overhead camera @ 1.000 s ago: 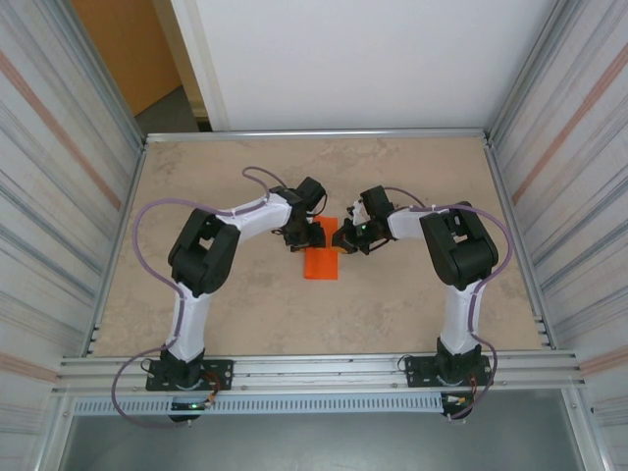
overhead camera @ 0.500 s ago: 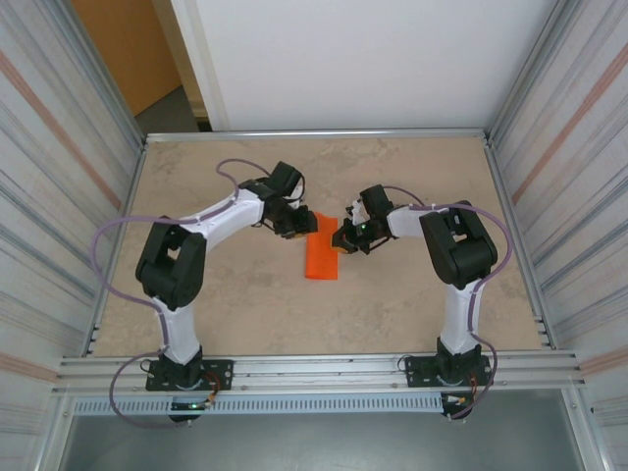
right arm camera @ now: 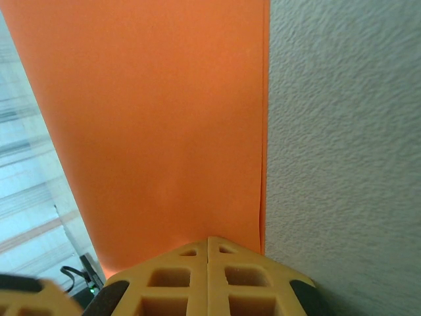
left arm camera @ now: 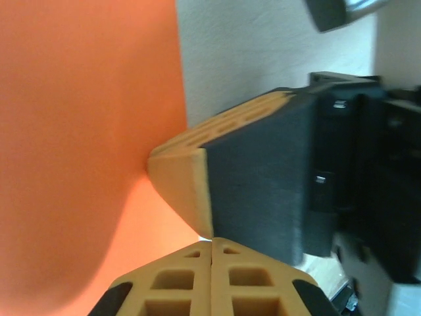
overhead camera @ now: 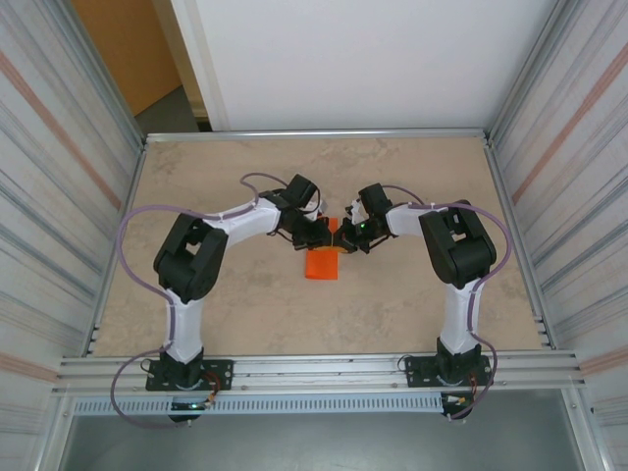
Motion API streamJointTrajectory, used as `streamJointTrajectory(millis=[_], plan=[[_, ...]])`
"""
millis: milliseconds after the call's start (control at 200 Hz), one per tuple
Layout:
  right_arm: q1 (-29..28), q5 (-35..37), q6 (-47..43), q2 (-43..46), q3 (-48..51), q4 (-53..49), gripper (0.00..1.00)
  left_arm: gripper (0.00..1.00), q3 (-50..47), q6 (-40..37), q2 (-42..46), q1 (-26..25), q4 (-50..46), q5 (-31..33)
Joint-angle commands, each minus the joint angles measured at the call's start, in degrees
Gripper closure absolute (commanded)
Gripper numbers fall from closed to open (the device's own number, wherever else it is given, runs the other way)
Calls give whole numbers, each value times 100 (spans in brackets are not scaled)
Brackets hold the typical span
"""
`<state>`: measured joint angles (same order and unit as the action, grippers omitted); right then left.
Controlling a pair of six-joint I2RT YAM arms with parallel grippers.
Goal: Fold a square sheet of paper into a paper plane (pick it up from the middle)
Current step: First fold the square sheet of paper in half at the center of the table.
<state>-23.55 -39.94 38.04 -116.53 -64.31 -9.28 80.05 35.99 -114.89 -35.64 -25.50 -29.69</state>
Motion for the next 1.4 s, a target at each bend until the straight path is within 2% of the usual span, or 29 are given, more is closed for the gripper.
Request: streamJointTrajectory(millis=[0, 140, 456, 797, 1138, 1273, 1393], plan=[[-53, 1586, -95, -850, 437, -967, 100, 97, 125, -62, -117, 14, -207, -48], [-55, 1640, -104, -872, 459, -972, 100, 99, 126, -203, -254, 30, -430, 197], [-56, 1759, -148, -957, 454, -1059, 100, 100, 103, -328, -376, 254, -321, 117], [-16, 1924, -454, -1084, 315, -1402, 100, 100, -948, -245, -170, 625, 355, -198], [43, 1973, -508, -1132, 337, -1485, 100, 99, -1522, -513, 526, 1325, 315, -341], [22, 1955, -508, -1120, 340, -1488, 100, 99, -1375, -355, 748, 1227, 719, -715], [25, 1941, -504, -1119, 345, -1487, 100, 98, -1195, -39, 572, 946, 1307, -989]])
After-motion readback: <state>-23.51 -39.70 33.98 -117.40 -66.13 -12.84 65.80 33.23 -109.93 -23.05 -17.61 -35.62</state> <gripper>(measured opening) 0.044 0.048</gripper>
